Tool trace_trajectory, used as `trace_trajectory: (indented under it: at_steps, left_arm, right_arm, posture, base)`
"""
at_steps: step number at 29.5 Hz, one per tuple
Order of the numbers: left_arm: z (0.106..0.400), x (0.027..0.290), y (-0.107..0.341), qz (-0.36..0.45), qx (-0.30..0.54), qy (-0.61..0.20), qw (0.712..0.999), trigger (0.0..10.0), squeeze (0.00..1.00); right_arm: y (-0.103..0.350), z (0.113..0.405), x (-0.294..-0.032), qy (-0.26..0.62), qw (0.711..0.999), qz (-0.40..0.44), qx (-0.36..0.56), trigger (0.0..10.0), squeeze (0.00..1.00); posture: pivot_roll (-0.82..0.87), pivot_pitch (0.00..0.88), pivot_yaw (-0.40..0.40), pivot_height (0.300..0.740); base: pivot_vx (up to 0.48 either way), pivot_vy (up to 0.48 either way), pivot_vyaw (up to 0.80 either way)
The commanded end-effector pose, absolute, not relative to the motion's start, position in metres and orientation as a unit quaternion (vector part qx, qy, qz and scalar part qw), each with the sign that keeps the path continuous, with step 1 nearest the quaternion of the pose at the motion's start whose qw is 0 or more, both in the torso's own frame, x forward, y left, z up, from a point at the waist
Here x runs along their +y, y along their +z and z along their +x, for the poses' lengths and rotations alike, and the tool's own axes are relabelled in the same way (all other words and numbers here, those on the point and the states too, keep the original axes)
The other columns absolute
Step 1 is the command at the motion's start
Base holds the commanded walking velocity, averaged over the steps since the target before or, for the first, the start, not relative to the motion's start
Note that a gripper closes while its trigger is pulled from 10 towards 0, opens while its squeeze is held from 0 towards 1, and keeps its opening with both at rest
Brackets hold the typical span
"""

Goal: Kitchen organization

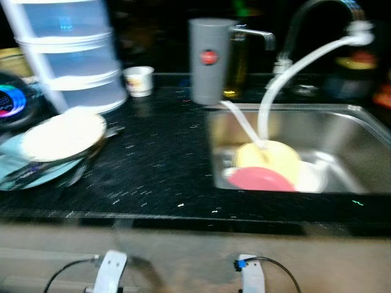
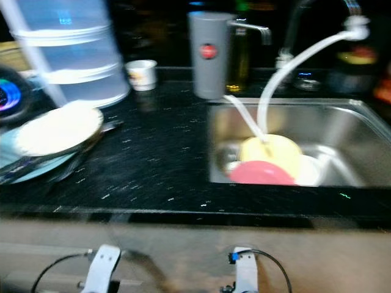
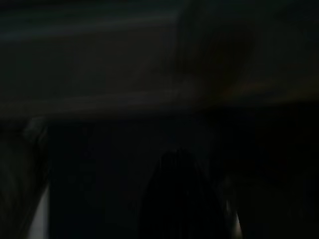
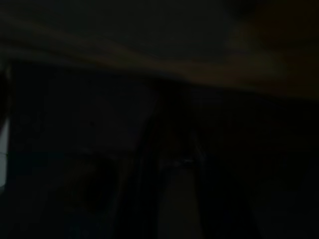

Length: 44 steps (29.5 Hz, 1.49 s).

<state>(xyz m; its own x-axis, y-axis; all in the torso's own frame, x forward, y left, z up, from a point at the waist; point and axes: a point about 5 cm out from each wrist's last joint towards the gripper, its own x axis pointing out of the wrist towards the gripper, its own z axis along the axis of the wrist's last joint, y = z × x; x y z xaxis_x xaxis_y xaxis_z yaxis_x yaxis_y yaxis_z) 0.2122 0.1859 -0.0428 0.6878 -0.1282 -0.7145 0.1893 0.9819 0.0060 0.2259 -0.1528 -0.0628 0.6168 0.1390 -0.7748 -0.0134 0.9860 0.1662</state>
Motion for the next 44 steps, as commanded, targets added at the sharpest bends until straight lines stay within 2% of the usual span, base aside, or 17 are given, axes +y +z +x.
trace_trajectory:
  at_steps: [1,13,20,26,37,44]
  left_arm:
    - [0.208,0.189,-0.047,0.047,0.400,-0.088,0.911,10.0,0.00]
    - [0.210,0.188,-0.046,0.047,0.403,-0.095,0.909,10.0,0.00]
    - [0.207,0.189,-0.050,0.042,0.414,-0.098,0.904,10.0,0.00]
    - [0.206,0.190,-0.049,0.038,0.413,-0.095,0.905,10.0,0.00]
    - [0.197,0.197,-0.052,0.016,0.416,-0.064,0.907,10.0,0.00]
    - [0.193,0.201,-0.053,0.010,0.418,-0.051,0.907,10.0,0.00]
  right_arm:
    - [-0.060,0.230,-0.151,0.045,0.900,0.071,0.427,10.0,0.00]
    - [-0.063,0.226,-0.158,0.012,0.894,0.075,0.441,10.0,0.00]
    - [-0.069,0.217,-0.163,-0.001,0.878,0.049,0.476,10.0,0.00]
    - [-0.070,0.216,-0.165,-0.013,0.876,0.058,0.478,10.0,0.00]
    - [-0.071,0.215,-0.152,0.038,0.869,0.044,0.491,10.0,0.00]
    - [-0.072,0.214,-0.152,0.044,0.868,0.037,0.494,10.0,0.00]
  posture:
    - [0.08,0.093,0.024,0.740]
    - [0.08,0.094,0.026,0.740]
    - [0.08,0.101,0.016,0.740]
    - [0.08,0.103,0.014,0.740]
    - [0.10,0.104,-0.003,0.740]
    - [0.10,0.106,-0.011,0.740]
  base:
    - [0.000,0.000,0.80]
    - [0.000,0.000,0.07]
    - [0.000,0.000,-0.80]
    - [0.000,0.000,-0.80]
    - [0.000,0.000,-0.15]
    - [0.000,-0.464,0.00]
